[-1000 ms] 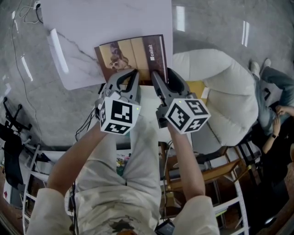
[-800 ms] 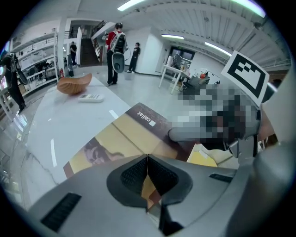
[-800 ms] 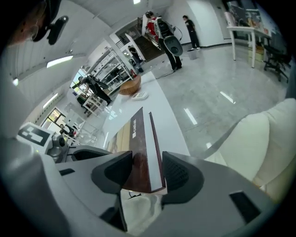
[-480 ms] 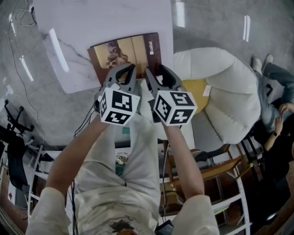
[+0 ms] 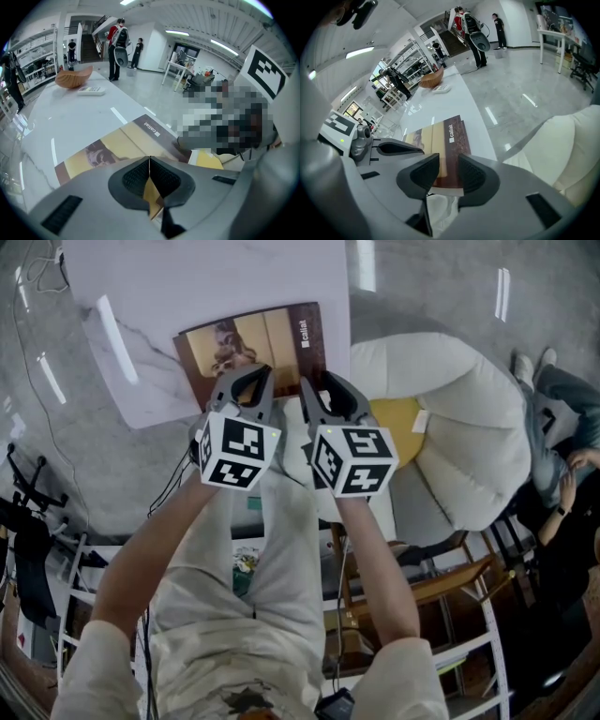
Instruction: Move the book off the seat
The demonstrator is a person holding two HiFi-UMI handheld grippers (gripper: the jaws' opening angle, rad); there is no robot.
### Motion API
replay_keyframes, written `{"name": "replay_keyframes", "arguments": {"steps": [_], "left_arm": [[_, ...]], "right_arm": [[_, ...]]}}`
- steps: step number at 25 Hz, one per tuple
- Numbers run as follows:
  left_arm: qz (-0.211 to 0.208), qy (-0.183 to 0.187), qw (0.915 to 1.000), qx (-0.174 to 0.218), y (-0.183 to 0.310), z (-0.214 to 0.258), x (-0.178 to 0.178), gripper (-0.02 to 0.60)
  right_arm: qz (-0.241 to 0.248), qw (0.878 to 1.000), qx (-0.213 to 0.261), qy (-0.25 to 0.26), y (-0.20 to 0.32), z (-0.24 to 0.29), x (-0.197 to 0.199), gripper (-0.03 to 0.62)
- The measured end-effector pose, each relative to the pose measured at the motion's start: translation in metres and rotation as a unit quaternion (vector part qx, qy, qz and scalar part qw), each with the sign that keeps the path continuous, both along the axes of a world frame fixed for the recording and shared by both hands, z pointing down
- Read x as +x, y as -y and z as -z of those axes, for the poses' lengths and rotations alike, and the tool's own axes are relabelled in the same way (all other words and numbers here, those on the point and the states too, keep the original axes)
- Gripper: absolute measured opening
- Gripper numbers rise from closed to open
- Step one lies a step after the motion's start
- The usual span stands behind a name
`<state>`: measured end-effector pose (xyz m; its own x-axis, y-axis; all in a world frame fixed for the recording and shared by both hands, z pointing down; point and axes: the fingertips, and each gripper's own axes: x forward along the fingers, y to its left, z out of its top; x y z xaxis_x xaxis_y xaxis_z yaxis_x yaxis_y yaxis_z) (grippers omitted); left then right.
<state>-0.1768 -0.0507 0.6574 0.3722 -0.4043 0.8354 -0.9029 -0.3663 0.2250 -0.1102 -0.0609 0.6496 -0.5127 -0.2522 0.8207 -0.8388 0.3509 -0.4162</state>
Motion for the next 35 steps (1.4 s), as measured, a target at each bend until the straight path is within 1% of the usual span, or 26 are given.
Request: {"name": "replay_keyframes", "arguments": {"steps": [7, 13, 23, 27, 30, 35], "left_arm": [[-0.003, 0.0, 1.0, -0.001, -0.001, 0.009, 0.005, 0.012], [-0.007, -0.002, 1.0, 0.002, 0.0, 0.03, 0.009, 0.012], [-0.01, -0.004, 0.9998, 0.013, 0.006, 0.071, 0.003, 0.012], [-0.012, -0.006, 0.9998, 0.013, 0.006, 0.082, 0.003, 0.012], [-0.017, -0.006, 0.9997, 0.02, 0.006, 0.092, 0.005, 0.012], [-0.018, -0.003, 0.9992, 0.035, 0.007, 0.119, 0.005, 0.012]], "right_arm": [[-0.015, 1.0, 0.0, 0.003, -0.002, 0.008, 0.005, 0.118], [-0.013, 1.0, 0.004, 0.002, -0.003, 0.025, 0.005, 0.067], [-0.035, 0.999, 0.0, 0.011, -0.01, 0.064, 0.006, 0.035], [-0.037, 0.999, 0.004, 0.032, -0.014, 0.085, 0.003, 0.023], [-0.034, 0.999, 0.013, 0.03, -0.018, 0.097, 0.006, 0.015], [-0.047, 0.998, 0.029, 0.03, -0.019, 0.122, 0.013, 0.009]]}}
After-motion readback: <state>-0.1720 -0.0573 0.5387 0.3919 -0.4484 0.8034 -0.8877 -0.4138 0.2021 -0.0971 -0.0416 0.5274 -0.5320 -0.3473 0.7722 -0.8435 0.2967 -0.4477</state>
